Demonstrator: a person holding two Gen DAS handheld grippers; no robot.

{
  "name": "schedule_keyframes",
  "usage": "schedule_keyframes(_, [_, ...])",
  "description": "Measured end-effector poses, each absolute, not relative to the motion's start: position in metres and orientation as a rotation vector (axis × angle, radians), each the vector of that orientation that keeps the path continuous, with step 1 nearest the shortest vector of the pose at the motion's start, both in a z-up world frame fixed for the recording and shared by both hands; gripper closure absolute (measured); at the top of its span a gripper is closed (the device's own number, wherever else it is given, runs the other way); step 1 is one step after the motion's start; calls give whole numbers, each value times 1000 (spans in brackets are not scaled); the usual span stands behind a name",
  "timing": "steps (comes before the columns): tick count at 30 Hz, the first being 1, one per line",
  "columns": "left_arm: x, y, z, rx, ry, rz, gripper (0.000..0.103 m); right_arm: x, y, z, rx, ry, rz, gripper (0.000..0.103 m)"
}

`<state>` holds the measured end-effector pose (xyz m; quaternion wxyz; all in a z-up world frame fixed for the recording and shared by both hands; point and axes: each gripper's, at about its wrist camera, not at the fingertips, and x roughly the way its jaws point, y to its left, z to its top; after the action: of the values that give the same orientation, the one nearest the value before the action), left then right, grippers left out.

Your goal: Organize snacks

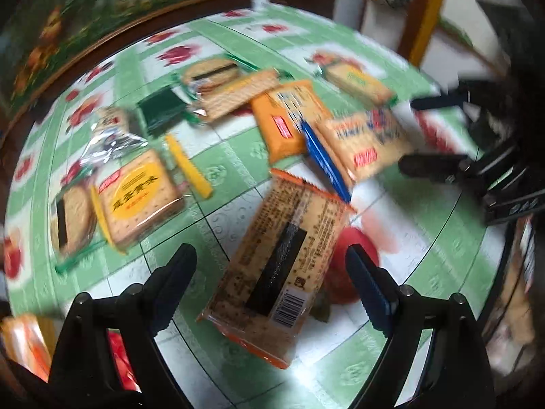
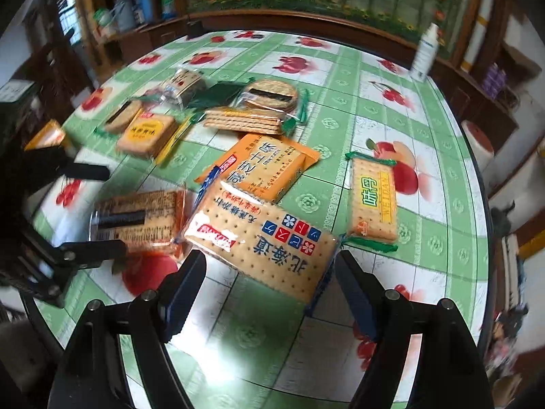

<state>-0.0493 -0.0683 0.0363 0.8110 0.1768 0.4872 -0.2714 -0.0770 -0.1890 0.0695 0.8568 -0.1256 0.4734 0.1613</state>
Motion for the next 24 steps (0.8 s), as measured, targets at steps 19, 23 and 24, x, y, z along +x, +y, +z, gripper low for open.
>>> schedule_keyframes(19, [-25,-91,15,500,1087,-700,14,-27,-159,34,-570,1078,530,21])
schedule_keyframes(23, [-20,-85,13,451,1106,-673,14,-16,-174,31,-363,1142,519,31])
schedule_keyframes(24, [-20,-84,13,439,1108,-669,14,-18,-179,32,-314,1127,502,32])
